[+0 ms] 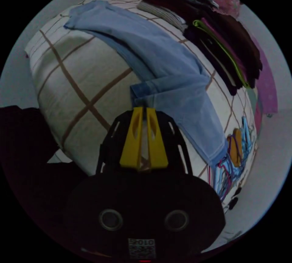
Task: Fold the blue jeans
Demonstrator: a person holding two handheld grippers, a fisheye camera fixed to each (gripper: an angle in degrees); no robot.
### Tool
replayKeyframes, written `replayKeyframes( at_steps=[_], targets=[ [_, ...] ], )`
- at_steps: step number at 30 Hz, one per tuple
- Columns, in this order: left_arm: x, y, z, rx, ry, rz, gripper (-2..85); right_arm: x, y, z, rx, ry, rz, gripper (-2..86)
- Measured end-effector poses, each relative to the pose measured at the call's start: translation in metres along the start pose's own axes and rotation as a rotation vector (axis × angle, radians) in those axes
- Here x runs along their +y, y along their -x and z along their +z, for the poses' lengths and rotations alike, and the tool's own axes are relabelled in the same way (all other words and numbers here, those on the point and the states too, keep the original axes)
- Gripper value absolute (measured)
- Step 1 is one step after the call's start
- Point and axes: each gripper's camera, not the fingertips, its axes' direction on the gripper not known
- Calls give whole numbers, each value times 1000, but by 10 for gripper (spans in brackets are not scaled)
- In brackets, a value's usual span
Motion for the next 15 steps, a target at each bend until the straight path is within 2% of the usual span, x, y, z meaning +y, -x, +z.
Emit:
replayKeyframes(
  at_steps=[3,4,6,8,11,15],
  targets=[
    [0,-26,15,-8,20,-90,-2,15,-66,-29,-220,-93,47,38],
    [1,-31,19,-10,28,-101,-2,25,-104,-41,-328,-116,127,38],
    [-3,-50,37,-11,62,-115,-2,48,-172,-52,-473,-142,338,37],
    [-11,-65,50,-2,69,-105,-2,94,-267,-45,-631,-129,691,37],
    [-30,-86,76,32,66,-86,-1,148,-353,-13,-708,-100,912,35],
    [-57,-106,120,110,84,-62,3,201,-415,20,-788,-74,1071,38]
  ],
)
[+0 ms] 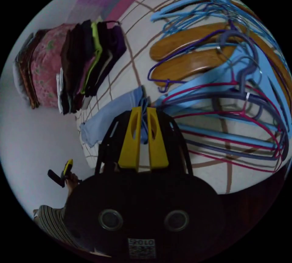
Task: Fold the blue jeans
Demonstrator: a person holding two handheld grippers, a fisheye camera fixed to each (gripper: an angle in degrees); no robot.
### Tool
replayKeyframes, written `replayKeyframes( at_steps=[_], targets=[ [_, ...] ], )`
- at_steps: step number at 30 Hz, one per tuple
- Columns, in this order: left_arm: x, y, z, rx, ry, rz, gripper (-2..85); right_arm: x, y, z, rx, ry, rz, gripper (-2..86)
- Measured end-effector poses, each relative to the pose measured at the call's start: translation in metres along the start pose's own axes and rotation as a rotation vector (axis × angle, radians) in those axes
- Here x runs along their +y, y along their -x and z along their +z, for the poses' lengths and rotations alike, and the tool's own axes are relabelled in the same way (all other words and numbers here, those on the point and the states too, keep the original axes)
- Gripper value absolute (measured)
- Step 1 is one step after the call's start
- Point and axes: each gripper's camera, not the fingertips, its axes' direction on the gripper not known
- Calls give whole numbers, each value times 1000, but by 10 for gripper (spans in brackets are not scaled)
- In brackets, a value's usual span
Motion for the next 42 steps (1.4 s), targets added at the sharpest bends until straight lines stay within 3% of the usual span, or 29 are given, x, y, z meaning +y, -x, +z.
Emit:
replayKeyframes(
  at_steps=[3,8,11,20,31,33,37,42],
  targets=[
    [-15,-9,36,-51,52,50,12,0,-25,-30,26,-85,2,46],
    [-32,-19,112,-249,192,251,49,21,-1,-27,171,-82,-303,67],
    [-39,-15,159,-306,294,351,65,28,9,-9,245,-64,-363,71],
    [-63,-20,235,-287,396,519,28,-5,18,3,540,55,-395,50],
    [-69,-21,246,-178,365,507,-3,6,5,-74,380,-18,-402,35],
    [-70,-17,240,-162,363,508,-4,9,-12,-73,386,0,-366,35],
    [-65,-12,253,-143,448,531,-4,2,-69,-27,417,212,-313,37],
    [-69,-7,249,-144,457,485,-4,7,-94,-40,383,136,-303,54]
  ],
)
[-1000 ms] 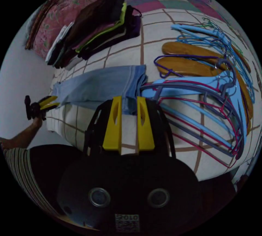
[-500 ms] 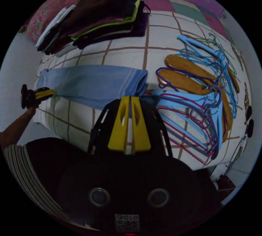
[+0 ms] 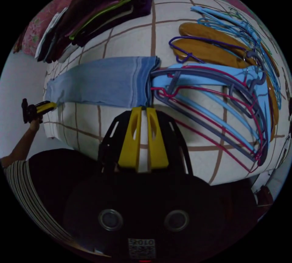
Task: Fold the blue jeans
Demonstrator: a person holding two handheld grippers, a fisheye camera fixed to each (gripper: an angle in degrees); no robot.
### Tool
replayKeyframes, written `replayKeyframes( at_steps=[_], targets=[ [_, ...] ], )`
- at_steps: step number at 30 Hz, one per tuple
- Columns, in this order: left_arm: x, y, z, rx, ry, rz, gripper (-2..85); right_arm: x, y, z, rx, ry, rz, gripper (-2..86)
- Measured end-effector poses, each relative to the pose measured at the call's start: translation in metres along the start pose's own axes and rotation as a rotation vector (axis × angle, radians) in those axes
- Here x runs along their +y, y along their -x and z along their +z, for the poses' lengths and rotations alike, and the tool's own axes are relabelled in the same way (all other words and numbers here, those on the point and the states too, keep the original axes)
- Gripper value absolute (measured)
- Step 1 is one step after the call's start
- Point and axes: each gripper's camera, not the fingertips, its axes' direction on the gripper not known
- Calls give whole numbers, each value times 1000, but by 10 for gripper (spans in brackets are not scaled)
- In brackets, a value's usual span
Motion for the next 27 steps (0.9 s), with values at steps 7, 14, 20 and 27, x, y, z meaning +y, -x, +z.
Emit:
replayKeyframes(
  at_steps=[7,14,20,27],
  targets=[
    [16,-8,-19,13,-61,-99,-4,46,-48,2,-313,-125,189,98],
    [24,-24,-44,59,-100,-109,-4,74,-84,55,-669,-292,503,122],
    [37,-22,-61,53,-91,-112,-4,72,-86,79,-678,-304,579,104],
    [64,-15,-82,45,-85,-149,-4,80,-72,96,-744,-329,594,67]
  ],
)
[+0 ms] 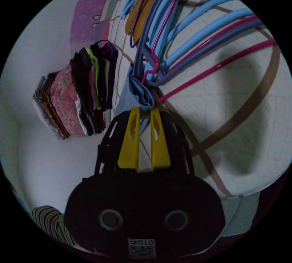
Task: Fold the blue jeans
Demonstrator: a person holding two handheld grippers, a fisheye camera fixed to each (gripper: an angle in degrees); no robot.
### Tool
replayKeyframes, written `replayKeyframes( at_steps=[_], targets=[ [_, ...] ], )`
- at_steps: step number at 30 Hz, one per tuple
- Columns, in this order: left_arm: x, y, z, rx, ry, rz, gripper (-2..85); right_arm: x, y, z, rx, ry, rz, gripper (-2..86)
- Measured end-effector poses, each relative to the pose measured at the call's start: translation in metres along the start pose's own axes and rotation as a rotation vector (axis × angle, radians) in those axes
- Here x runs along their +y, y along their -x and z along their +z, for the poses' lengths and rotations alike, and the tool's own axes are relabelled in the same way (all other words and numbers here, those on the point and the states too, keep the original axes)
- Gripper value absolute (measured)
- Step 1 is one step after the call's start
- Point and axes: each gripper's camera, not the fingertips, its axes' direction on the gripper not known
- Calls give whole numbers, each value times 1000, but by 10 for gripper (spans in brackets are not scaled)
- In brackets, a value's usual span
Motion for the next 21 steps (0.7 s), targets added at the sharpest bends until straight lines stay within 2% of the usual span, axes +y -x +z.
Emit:
replayKeyframes(
  at_steps=[9,13,21],
  targets=[
    [60,3,-32,0,19,-108,-4,37,50,29,73,-43,-125,46],
    [94,6,-52,-8,34,-170,-4,45,66,59,172,-35,-153,46],
    [171,63,-68,49,16,-253,-3,94,131,116,269,-113,-302,45]
  ],
)
